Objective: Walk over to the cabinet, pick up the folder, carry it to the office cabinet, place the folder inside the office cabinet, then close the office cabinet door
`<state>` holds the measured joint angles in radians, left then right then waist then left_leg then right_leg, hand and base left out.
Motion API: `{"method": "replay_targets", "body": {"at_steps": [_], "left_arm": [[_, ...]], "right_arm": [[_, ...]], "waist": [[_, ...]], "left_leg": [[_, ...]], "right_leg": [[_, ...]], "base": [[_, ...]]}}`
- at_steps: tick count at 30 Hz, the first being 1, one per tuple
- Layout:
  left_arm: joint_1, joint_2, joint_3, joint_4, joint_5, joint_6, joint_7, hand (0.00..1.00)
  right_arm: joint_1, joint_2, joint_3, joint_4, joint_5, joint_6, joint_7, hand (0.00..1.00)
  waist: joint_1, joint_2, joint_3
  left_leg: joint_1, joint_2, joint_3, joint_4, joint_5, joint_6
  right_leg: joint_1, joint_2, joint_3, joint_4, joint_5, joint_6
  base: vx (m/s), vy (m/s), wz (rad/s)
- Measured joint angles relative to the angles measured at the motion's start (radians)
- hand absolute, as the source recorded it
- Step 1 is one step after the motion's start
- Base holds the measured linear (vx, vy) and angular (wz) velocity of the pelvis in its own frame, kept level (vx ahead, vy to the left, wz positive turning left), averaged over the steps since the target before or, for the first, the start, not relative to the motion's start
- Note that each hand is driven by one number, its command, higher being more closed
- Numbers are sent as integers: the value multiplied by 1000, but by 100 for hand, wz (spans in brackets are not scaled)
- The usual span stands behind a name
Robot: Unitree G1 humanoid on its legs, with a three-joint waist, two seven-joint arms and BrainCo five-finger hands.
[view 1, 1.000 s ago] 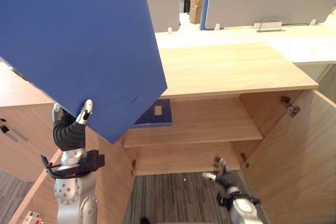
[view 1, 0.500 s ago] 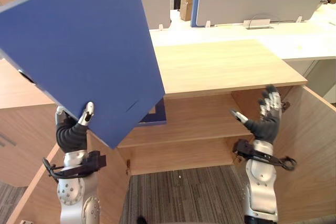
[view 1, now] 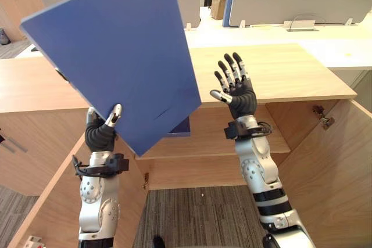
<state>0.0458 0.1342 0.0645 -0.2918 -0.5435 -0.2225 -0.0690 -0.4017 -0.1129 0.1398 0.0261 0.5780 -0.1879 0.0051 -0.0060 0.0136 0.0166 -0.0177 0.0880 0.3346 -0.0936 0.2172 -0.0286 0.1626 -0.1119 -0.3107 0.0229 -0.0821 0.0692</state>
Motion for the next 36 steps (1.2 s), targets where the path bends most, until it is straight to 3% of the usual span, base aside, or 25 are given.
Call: {"method": "replay_targets", "body": {"at_steps": [9,18,28,29,33,36], "left_arm": [[-29,40,-20,12,-112,-2,-87,100],[-48,73,-65,68,-133,-10,-115,100],[-71,119,-70,99,-147,-26,-115,100],[-71,125,-70,99,-152,-27,-115,100],[-71,192,-65,102,-194,-44,-116,100],[-71,226,-58,103,-231,-50,-131,100]], "right_arm": [[-66,-2,-3,94,-9,-13,-27,0],[-129,-3,18,150,-3,-12,44,0],[-165,-121,139,216,299,2,175,0],[-173,-127,154,227,321,2,181,100],[-221,-216,279,250,505,10,204,100],[-237,-292,343,218,548,34,249,100]], "waist": [[2,5,3],[4,5,1],[13,20,-9],[13,21,-10],[24,22,-14],[32,20,-18]], "left_leg": [[-2,2,-14,-1,12,7],[-12,2,-19,-1,21,10],[-16,7,-22,-1,26,8],[-16,8,-22,-1,27,8],[-20,13,-22,-1,30,6],[-28,13,-25,-1,31,5]], "right_leg": [[0,1,-11,8,-4,-6],[-2,5,-15,-3,8,-4],[-6,11,-16,0,12,-4],[-7,11,-16,0,12,-5],[-8,17,-15,-8,12,-15],[-11,19,-16,-16,15,-18]], "base": [[-59,4,5],[3,-4,0],[5,-7,0],[-34,-18,-1],[0,0,0],[0,0,0]]}}
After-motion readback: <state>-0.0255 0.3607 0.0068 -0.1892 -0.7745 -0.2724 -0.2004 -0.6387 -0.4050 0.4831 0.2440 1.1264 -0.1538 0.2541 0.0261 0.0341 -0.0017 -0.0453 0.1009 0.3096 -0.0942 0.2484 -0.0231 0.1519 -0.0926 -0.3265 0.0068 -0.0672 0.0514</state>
